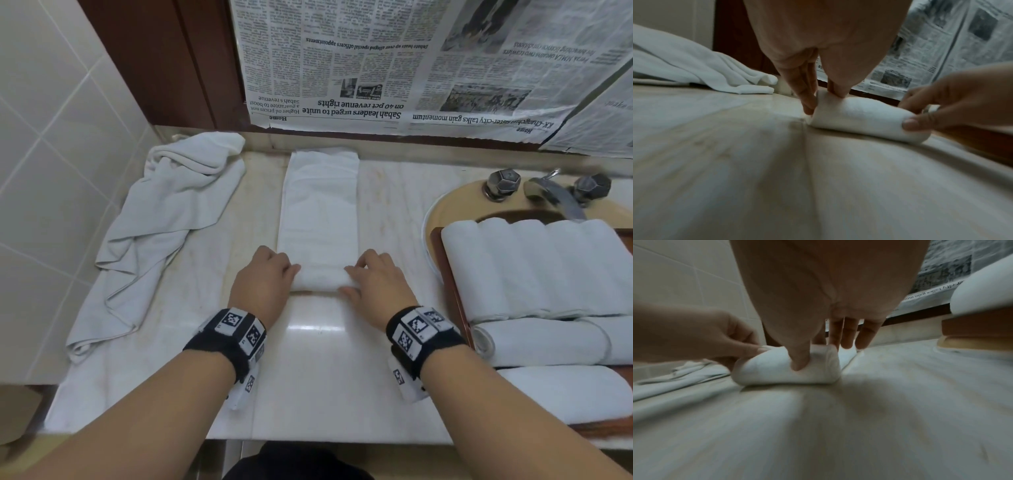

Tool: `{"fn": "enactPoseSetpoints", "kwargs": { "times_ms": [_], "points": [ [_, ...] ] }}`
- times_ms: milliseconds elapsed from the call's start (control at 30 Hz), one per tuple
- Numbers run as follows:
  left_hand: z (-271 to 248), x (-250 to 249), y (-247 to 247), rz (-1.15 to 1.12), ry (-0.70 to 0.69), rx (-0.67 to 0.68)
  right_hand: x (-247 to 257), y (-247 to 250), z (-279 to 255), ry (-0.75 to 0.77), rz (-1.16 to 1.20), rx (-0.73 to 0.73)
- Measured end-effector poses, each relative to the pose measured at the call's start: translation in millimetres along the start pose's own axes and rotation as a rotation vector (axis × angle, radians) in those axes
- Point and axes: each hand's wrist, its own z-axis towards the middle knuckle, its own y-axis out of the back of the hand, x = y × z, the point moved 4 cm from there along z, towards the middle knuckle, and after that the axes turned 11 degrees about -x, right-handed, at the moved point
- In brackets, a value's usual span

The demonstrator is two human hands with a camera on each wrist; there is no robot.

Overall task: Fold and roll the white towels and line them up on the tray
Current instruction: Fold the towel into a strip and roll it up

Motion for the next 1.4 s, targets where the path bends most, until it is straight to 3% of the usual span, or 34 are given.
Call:
{"fn": "enactPoseSetpoints", "kwargs": {
  "times_ms": [133,267,367,500,633,800,933,1067,1233,1333,1400],
  "points": [
    [-6,11,-4,-0.03,-0.072,0.051,-15,2,22,-0.132,0.223,0.185],
    [12,19,-3,-0.125,0.1,0.052,-15,7,28,-0.26,0.484,0.133],
    [33,17,-8,-0.117,0.15,0.116,-10,5,27,-0.253,0.422,0.042],
    [47,9,-6,-0.149,0.189,0.056,-2,-5,17,-0.189,0.269,-0.102],
    [48,0,-4,-0.027,0.046,0.02,0,-10,20,-0.145,0.074,-0.015],
    [33,7,-11,-0.018,-0.103,0.073,-8,7,43,-0.1,-0.027,-0.039],
    [40,18,-11,-0.05,-0.026,0.106,-20,10,67,-0.072,-0.02,0.12],
    [58,14,-15,-0.166,0.137,0.152,-32,5,82,-0.183,0.249,0.24],
    [78,6,-18,-0.264,0.325,0.054,-33,9,79,-0.371,0.622,-0.01],
    [86,-5,-16,-0.186,0.273,-0.05,-24,9,77,-0.296,0.405,-0.116],
    [88,-12,-16,-0.054,0.142,-0.048,-14,3,75,-0.201,0.228,-0.059]
  ]
}}
